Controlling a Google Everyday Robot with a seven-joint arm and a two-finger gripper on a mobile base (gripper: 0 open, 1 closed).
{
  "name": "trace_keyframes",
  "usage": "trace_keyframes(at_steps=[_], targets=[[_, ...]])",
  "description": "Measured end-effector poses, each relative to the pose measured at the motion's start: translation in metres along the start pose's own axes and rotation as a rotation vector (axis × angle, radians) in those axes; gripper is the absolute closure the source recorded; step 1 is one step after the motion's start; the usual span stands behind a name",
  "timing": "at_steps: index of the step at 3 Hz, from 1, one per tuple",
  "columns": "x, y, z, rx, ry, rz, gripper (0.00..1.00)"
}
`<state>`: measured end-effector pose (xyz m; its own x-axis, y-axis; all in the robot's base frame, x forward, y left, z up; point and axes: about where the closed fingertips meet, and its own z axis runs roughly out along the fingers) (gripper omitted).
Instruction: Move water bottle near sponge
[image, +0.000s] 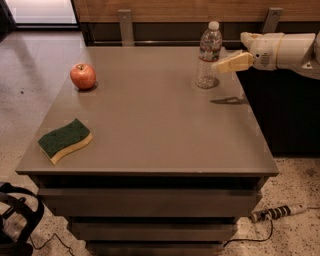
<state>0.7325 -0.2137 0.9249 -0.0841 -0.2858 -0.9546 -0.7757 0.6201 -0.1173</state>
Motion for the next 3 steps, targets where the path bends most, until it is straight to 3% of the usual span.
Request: trace_keyframes(at_steps=[3], targets=[[-0.008,0.001,0.031,-0.054,-0.081,0.02,0.0]])
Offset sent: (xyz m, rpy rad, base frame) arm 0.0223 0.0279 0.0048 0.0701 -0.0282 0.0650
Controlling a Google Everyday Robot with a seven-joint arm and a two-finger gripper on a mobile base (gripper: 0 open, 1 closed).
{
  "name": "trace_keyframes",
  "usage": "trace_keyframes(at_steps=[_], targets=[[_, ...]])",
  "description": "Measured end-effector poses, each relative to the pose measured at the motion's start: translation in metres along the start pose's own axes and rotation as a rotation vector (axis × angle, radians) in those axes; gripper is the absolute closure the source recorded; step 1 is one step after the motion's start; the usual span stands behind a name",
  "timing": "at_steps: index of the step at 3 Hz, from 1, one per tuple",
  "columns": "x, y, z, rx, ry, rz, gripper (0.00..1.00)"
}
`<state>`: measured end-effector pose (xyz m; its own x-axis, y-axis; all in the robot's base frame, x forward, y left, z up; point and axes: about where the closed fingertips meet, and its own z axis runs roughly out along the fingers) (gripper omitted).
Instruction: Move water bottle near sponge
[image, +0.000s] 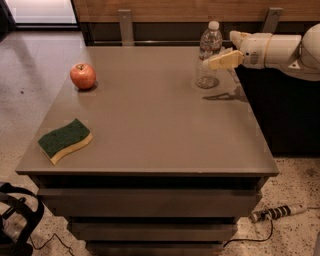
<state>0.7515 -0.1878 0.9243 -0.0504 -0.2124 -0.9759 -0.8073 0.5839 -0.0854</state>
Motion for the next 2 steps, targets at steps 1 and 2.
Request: trace_keyframes(at_steps=[1,2], targets=[[0.0,-0.0019,0.0031,-0.004,-0.028,0.009,0.04],[-0.0006,-0.0023,0.0091,-0.014,-0.047,0.011,0.22]])
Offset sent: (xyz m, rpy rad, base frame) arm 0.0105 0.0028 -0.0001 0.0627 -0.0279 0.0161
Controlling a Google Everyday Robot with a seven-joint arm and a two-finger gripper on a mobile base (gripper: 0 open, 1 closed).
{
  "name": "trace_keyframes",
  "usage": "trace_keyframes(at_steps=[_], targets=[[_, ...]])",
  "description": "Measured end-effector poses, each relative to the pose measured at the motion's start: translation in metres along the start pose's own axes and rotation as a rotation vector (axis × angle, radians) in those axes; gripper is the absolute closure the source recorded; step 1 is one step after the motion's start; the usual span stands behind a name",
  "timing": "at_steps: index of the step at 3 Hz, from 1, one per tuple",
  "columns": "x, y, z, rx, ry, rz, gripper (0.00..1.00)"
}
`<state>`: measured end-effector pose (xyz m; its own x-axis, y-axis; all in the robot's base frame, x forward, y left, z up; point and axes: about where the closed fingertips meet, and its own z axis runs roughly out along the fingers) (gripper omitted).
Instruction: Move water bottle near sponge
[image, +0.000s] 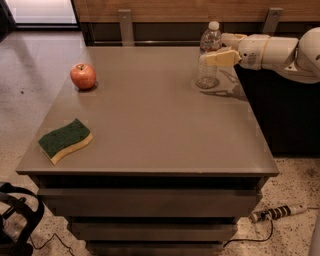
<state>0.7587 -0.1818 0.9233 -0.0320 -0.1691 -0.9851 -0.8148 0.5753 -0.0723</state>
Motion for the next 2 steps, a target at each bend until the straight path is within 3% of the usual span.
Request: trace_keyframes(at_steps=[2], targets=[[-0.002,0.0018,0.009,-0.014,-0.01,-0.003,0.67]])
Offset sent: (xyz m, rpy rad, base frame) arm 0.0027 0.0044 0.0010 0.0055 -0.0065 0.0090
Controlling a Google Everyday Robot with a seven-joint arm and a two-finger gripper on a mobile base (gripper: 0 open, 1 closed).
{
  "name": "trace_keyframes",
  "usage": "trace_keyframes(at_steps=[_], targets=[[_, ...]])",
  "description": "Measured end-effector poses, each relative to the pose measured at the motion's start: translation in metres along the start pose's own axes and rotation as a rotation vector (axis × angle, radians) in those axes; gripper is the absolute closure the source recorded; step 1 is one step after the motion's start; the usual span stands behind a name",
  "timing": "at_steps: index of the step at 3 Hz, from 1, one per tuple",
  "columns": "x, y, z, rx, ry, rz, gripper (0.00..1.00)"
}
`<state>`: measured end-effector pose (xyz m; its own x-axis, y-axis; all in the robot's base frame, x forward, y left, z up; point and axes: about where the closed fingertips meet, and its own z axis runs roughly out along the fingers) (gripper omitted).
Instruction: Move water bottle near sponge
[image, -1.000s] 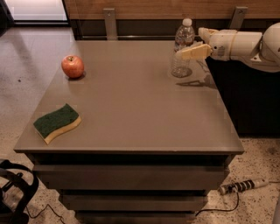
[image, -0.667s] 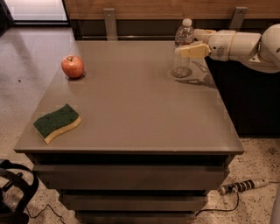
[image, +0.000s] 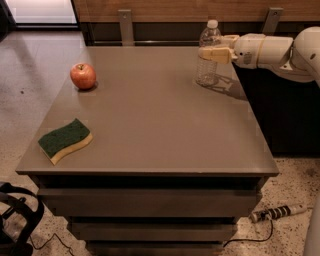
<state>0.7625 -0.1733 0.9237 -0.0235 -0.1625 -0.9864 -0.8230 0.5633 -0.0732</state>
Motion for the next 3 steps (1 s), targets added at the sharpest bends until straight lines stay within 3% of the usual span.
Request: trace_keyframes(at_steps=[1,2,3], targets=[[0.0001,0.0015,0.0034,-0.005,0.0,0.001,0.91],[0.0003,0.0028,0.006,-0.009,-0.001,0.001,1.0],[-0.0019,0.0064,0.0104,-0.016,0.005,0.001,1.0]])
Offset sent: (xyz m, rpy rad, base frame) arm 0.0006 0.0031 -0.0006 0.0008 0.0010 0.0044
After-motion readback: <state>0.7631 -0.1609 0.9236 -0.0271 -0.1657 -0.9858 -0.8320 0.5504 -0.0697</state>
